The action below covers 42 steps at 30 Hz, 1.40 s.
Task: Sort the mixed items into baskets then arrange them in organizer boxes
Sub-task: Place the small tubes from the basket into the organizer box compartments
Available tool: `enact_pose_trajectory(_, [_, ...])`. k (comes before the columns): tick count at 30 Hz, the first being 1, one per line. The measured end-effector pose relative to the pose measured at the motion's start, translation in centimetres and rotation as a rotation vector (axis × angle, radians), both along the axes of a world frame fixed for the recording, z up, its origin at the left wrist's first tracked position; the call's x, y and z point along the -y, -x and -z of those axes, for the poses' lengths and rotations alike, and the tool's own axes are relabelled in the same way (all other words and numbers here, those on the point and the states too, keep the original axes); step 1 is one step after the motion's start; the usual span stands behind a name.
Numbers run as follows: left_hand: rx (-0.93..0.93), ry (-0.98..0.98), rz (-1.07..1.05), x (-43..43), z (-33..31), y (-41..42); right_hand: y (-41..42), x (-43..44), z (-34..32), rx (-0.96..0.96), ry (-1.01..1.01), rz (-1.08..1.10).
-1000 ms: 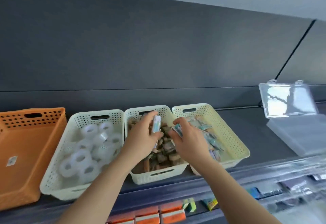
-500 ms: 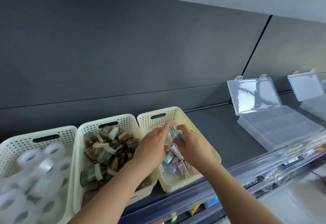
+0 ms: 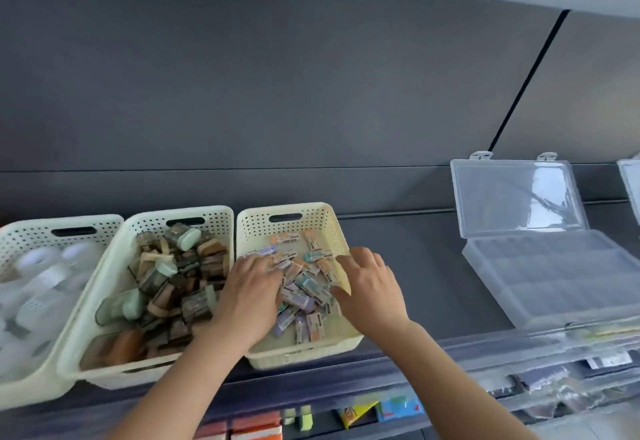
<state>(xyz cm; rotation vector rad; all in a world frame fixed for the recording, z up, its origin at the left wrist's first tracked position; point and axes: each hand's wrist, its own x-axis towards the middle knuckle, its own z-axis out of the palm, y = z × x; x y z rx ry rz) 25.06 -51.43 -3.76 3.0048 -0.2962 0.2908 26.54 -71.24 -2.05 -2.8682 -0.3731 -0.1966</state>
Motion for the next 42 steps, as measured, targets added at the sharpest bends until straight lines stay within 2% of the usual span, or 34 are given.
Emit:
enact_pose_trajectory(9, [0.023,0.019,-0.257,2.7,-0.6,2.5,-0.4,1.5,0.3,-0.157,-0.021,0.083])
enact_pose_trajectory(18, [-0.031,0.055,-0.432,3.9,-1.5,1.0,-0.8,4.0,0.4,-0.173,-0.256,0.079])
enact_pose_trajectory(25, [0.02,0.17,-0.403,6.4,-2.7,-1.4,-1.7,7.4,-0.2,-0.107,-0.234,0.149])
enact_pose_trajectory(34, [0.024,0.297,-0.294,14.0,-3.4,-3.8,-2.9,15.9,-1.4,0.021,-0.157,0.213])
enact_pose_trajectory(42, [-0.001,0.289,-0.356,22.1,-2.3,-4.5,-4.3,24.0,-1.4,-0.044,-0.122,0.13])
